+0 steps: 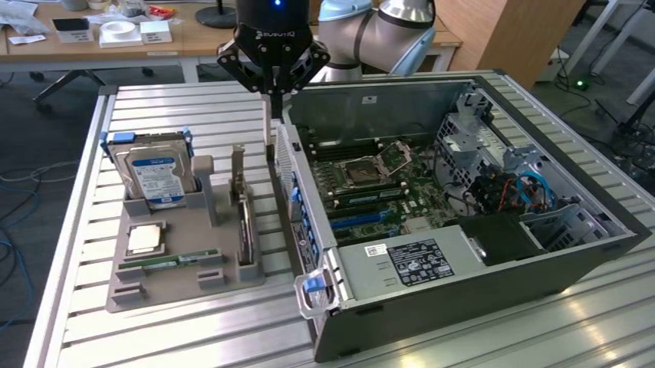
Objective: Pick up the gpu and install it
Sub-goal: 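Reach for the gpu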
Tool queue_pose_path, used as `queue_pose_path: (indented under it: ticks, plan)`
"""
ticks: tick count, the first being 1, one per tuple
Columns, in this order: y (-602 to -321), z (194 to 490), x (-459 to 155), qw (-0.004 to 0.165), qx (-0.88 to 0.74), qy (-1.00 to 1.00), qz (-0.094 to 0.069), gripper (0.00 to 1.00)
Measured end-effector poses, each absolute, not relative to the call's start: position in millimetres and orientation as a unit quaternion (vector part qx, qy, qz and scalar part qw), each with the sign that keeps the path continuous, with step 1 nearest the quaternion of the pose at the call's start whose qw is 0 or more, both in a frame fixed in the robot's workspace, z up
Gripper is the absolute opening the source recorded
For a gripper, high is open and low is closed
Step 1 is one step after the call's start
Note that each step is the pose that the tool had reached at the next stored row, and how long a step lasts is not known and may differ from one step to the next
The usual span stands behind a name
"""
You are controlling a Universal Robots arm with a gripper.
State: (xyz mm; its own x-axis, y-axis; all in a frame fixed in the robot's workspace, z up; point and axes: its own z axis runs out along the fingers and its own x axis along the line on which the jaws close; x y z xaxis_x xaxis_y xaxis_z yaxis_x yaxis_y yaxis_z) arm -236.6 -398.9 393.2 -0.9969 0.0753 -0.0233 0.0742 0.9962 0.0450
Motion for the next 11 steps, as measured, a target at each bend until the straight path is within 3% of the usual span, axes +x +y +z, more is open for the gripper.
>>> queue_pose_path:
  ticks: [11]
  plan:
    - [-398.8,393.2,-243.5,0.013,0.037,0.999,0.022,0.11]
